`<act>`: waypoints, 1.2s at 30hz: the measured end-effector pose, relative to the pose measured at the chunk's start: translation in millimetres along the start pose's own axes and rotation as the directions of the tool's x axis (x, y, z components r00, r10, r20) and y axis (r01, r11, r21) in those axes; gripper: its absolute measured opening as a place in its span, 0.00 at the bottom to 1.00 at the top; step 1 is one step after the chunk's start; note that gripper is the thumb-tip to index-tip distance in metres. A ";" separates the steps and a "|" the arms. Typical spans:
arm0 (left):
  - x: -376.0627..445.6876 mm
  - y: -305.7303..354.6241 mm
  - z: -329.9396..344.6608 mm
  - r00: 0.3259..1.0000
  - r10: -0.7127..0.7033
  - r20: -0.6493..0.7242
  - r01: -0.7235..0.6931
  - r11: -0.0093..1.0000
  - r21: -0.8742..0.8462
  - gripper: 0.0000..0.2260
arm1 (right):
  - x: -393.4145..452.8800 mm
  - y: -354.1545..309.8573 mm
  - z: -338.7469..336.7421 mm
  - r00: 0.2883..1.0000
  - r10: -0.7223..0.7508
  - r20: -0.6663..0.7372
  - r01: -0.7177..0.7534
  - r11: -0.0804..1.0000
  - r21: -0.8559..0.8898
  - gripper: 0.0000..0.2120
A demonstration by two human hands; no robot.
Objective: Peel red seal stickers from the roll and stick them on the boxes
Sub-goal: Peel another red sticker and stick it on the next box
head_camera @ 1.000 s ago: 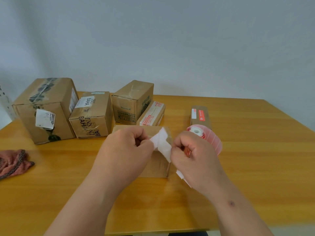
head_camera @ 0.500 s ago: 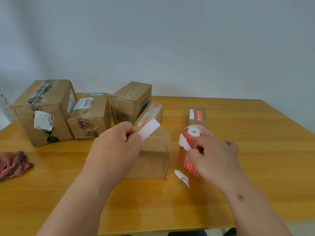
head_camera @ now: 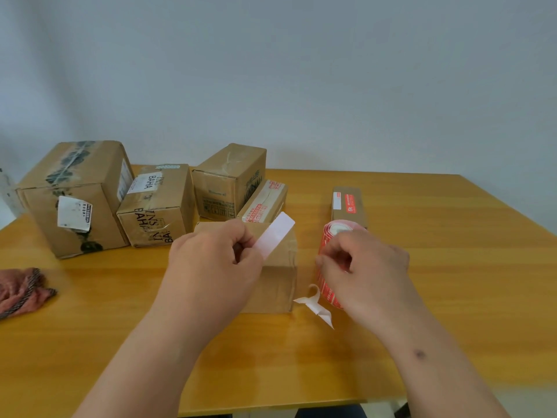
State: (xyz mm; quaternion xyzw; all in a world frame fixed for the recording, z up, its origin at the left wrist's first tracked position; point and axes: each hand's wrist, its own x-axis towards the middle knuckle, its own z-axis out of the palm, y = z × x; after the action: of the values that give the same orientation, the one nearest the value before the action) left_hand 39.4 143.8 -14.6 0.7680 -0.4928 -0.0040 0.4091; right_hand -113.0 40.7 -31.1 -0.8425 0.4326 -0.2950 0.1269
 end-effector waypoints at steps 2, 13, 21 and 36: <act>-0.2 -0.6 2.5 0.998 0.054 -0.009 -0.054 0.997 0.049 0.12 | 0.3 -9.6 -8.7 0.995 0.071 0.067 -0.089 0.948 0.306 0.02; 0.3 -3.3 1.3 0.993 0.114 0.025 -0.115 0.993 0.013 0.08 | -0.5 -27.0 -9.7 0.986 -0.008 0.168 -0.092 0.811 0.578 0.08; -1.1 3.8 -13.6 0.966 -0.200 0.161 0.255 0.820 -0.512 0.21 | -5.0 -27.2 -15.4 0.989 -0.061 0.137 -0.073 0.601 0.796 0.07; 1.3 -5.1 -11.6 0.991 -0.084 0.106 0.125 0.865 -0.486 0.10 | -2.4 -13.5 -15.0 0.886 -0.300 0.353 -0.104 0.614 0.782 0.27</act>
State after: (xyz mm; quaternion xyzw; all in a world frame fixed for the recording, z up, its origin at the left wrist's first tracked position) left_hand 48.6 150.9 -9.7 0.6634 -0.4494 -0.1827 0.5697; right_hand -114.4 51.3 -13.9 -0.7686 0.1701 -0.2564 0.5609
